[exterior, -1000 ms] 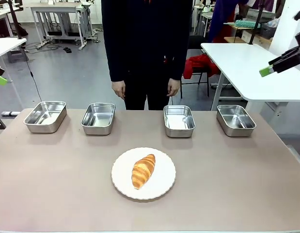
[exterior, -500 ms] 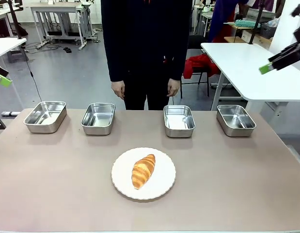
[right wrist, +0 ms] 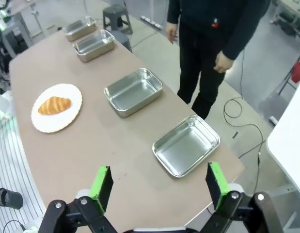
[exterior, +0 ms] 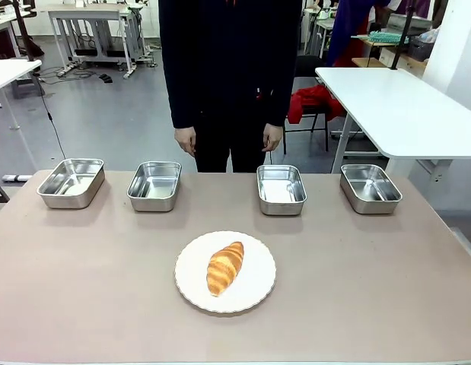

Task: Place the bread in the container.
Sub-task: Place the Butter Roll into the Airtight Container indicated by the human.

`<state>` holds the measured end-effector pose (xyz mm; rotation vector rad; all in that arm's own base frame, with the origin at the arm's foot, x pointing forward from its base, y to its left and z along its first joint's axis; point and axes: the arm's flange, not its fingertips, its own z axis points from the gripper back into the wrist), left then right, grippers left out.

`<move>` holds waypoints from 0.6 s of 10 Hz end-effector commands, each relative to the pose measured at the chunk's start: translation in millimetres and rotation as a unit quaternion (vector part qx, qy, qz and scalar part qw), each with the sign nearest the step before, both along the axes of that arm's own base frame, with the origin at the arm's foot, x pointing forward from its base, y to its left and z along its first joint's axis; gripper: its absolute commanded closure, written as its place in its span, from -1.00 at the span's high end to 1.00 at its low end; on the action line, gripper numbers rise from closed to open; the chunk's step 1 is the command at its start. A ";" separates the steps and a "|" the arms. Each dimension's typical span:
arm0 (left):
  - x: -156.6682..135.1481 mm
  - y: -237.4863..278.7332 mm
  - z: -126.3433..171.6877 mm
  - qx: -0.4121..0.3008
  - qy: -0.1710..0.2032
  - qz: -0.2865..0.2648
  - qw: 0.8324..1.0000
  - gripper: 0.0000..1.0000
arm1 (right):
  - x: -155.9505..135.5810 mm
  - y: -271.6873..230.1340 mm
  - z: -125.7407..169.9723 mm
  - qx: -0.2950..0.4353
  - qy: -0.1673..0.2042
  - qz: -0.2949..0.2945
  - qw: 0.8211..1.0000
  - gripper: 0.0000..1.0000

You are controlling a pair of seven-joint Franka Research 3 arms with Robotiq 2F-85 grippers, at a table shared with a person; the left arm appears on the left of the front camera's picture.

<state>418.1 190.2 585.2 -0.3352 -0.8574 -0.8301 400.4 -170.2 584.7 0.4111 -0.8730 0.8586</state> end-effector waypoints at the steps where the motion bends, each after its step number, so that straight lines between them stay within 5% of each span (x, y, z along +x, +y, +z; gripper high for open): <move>1: -6.1 2.7 -4.7 -0.017 -0.032 -0.022 0.999 1.00 | -1.3 -11.8 1.4 0.023 -0.016 0.009 1.000 1.00; 6: -10.4 -3.2 1.2 -0.035 -0.042 -0.019 0.998 1.00 | -8.5 -11.1 12.3 0.039 -0.041 0.006 0.998 1.00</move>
